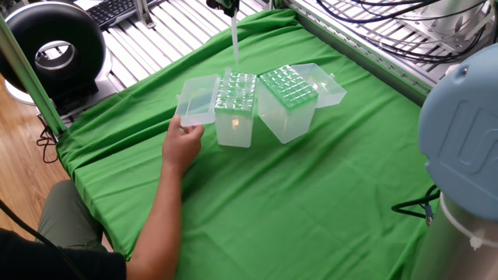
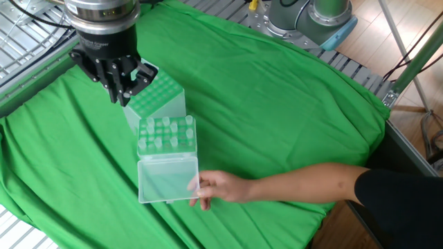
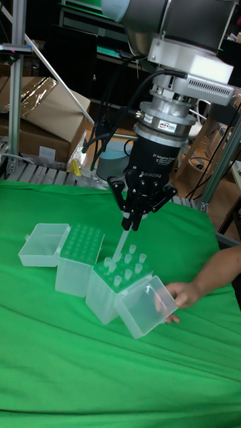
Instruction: Insert a large pipette tip into the holder for large pipette tips
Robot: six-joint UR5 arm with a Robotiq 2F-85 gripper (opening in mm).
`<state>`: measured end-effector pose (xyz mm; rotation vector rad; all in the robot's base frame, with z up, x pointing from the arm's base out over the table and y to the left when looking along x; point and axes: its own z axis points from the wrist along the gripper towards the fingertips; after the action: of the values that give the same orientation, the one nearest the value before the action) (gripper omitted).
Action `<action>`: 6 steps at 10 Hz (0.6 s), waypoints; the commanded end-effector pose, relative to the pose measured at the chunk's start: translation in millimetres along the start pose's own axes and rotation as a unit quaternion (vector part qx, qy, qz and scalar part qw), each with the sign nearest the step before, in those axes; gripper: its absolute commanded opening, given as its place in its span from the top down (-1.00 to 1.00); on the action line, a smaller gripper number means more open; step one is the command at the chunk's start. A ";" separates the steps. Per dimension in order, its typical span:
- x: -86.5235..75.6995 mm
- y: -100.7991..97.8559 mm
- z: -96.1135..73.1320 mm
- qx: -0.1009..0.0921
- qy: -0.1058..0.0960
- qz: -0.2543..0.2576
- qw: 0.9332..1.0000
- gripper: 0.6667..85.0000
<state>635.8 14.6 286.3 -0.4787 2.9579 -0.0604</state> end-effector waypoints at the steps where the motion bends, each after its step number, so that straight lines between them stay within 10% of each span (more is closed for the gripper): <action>1: -5.1 6.0 4.3 -0.007 -0.007 0.006 1.000 0.68; 6: -7.2 13.5 7.4 -0.009 -0.011 0.015 1.000 0.68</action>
<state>638.5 22.9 280.2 -0.4507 2.9520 -0.0480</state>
